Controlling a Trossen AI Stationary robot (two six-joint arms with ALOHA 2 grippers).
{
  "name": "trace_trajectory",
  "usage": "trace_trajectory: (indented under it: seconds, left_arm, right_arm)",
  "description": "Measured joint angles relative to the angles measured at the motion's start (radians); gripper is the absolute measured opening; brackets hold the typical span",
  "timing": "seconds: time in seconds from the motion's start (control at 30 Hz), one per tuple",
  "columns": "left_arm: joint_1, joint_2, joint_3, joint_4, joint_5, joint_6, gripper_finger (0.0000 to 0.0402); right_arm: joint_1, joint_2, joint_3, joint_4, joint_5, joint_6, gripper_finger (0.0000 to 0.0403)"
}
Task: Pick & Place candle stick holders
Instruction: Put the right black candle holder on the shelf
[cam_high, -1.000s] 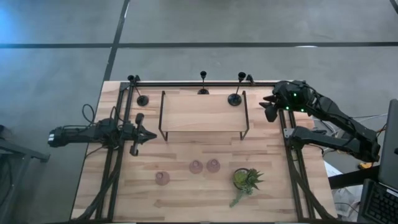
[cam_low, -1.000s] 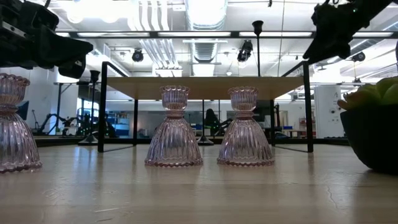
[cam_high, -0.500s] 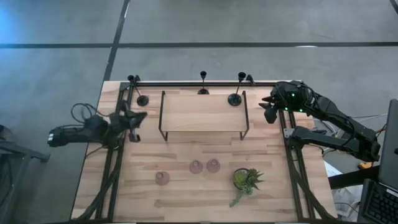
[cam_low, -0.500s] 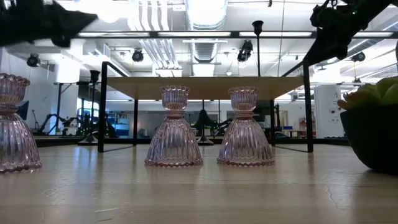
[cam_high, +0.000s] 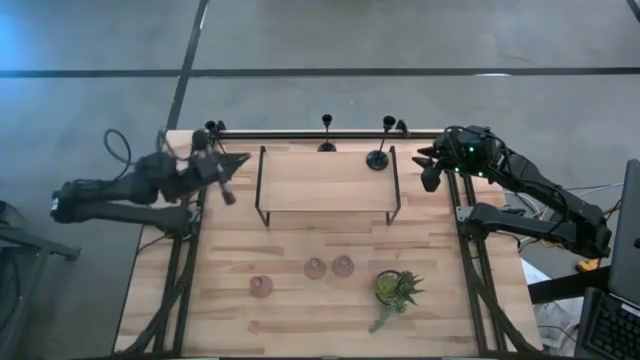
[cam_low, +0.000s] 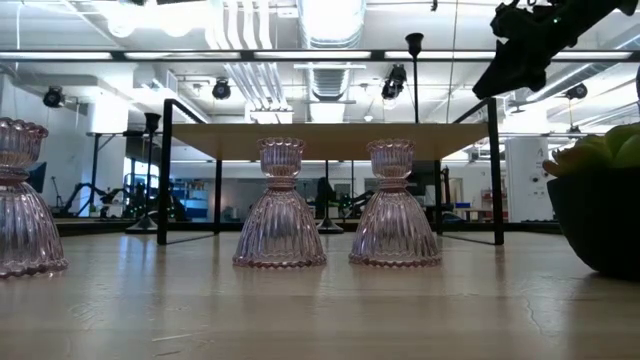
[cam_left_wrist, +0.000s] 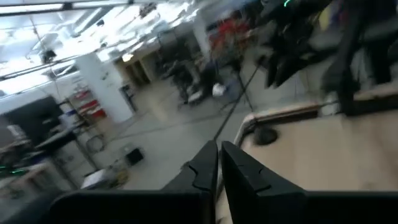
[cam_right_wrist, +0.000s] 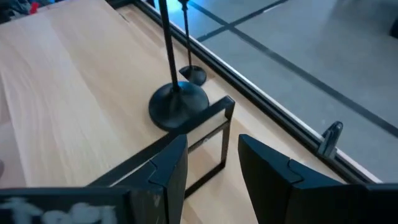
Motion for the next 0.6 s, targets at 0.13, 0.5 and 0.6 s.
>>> trace_trajectory:
  seconds: [0.13,0.5,0.6]
  left_arm:
    - [0.065,0.17,0.134,0.008,-0.01,0.032,0.0026]
    - [0.319,0.505,0.346,0.015,0.162,-0.015,0.0026]
    - [0.374,0.577,0.376,-0.007,0.227,-0.058,0.0026]
  right_arm:
    - [0.001,0.005,0.0,0.001,0.0,-0.005,0.0131]
    - [0.001,0.033,-0.003,-0.008,0.0,-0.024,0.0131]
    - [0.001,0.041,-0.003,-0.012,0.0,-0.025,0.0135]
